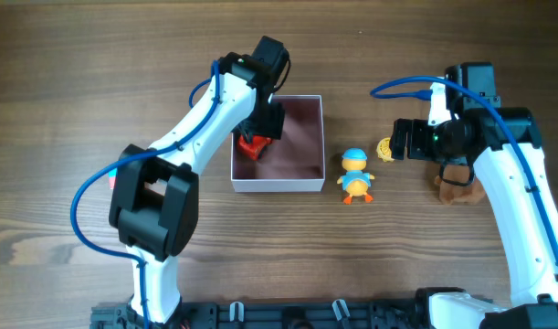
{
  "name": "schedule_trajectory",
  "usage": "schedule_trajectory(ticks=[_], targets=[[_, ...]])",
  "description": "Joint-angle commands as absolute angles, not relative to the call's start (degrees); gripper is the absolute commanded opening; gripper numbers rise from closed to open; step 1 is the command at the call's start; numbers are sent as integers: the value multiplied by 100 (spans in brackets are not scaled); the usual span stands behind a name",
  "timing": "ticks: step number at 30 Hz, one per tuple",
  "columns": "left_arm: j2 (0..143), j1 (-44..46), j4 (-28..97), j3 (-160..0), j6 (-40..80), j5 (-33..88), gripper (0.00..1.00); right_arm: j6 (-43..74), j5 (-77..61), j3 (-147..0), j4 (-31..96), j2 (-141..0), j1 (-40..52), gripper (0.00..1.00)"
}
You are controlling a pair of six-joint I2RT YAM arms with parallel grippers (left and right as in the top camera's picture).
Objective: Pack container
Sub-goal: 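Carry the red truck into the white box and release it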
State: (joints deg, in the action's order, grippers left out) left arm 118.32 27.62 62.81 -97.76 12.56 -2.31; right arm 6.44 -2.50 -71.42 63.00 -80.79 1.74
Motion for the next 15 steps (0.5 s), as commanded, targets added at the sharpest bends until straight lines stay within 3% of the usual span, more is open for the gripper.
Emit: schedule_trajectory(ticks=[1, 4, 6, 8, 10, 15], targets=[[11216, 2963, 6324, -9786, 1258, -314, 71, 751, -130, -7275, 6285, -8101, 202, 100], [10984, 3153, 6375, -9784, 934, -309, 63, 751, -130, -7275, 6283, -8101, 202, 100], [10978, 3319, 6438, -9780, 781, -235, 41, 751, -130, -7275, 6283, -8101, 202, 100], [11069, 3465, 6427, -9706, 768, -156, 11, 753, -130, -7275, 6283, -8101, 202, 100], [11253, 3529, 6298, -9579, 766, -156, 4, 751, -130, -7275, 6287, -8101, 202, 100], [11705, 3492, 5988, -9395, 746, -163, 4, 753, -130, -7275, 6305, -8101, 202, 100]])
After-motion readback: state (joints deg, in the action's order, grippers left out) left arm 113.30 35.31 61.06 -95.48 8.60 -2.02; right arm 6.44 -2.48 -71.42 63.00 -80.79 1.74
